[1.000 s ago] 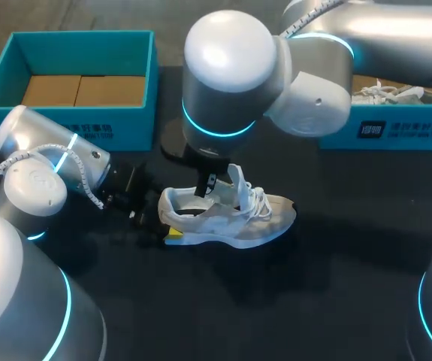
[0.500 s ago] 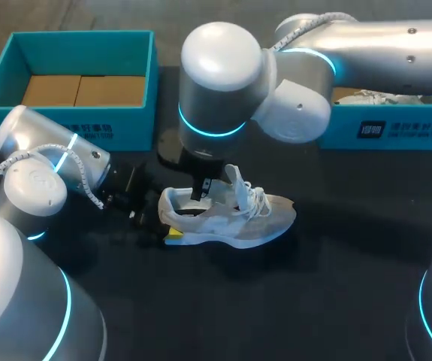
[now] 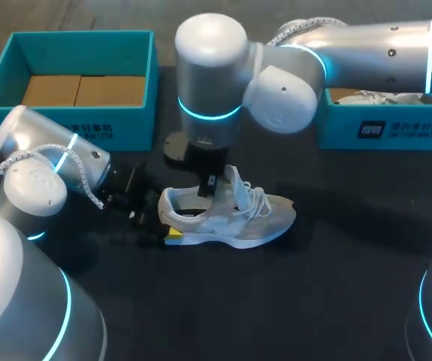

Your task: Take the shoe out of the shoebox, open the shoe tongue, remove and reinsert the insole, then place the shoe into the shoebox

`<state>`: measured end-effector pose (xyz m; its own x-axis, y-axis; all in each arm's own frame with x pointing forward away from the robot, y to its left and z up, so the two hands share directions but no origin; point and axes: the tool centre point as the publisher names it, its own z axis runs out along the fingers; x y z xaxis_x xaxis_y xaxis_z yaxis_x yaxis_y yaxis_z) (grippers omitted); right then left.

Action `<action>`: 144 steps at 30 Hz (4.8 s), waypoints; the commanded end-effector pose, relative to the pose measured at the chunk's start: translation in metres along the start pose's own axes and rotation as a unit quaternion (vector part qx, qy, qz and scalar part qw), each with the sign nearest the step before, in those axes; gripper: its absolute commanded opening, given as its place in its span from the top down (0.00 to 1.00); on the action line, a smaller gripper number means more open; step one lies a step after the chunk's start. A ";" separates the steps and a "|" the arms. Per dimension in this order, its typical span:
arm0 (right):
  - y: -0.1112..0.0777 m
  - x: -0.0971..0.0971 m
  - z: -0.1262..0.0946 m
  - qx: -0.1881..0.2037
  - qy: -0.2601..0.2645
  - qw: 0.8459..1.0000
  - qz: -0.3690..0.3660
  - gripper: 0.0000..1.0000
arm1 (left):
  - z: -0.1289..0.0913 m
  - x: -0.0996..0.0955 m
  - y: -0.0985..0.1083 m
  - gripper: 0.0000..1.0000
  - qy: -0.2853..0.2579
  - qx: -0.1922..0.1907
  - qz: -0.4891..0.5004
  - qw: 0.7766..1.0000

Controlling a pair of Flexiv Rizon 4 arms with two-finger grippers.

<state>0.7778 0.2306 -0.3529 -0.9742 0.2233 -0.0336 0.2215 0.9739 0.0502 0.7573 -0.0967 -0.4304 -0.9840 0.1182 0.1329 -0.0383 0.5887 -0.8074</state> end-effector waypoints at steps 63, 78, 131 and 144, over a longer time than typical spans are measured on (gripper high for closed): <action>0.002 0.002 0.082 0.039 0.101 0.994 -0.010 0.56 | 0.003 -0.003 0.005 1.00 0.000 -0.001 0.000 1.000; -0.011 0.013 0.099 0.056 0.122 0.991 0.009 1.00 | 0.003 -0.003 0.005 1.00 0.000 -0.001 0.000 1.000; -0.005 0.014 0.045 0.037 0.037 0.999 0.011 0.67 | 0.003 -0.003 0.005 1.00 0.000 -0.001 0.000 1.000; 0.005 0.006 0.063 0.033 0.043 0.999 0.003 0.52 | 0.003 -0.003 0.005 1.00 0.000 -0.001 0.000 1.000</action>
<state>0.7702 0.2340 -0.4017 -0.9717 0.2338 0.0341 0.2335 0.9723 -0.0116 0.7579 -0.0962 -0.4301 -0.9841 0.1179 0.1329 -0.0385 0.5888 -0.8074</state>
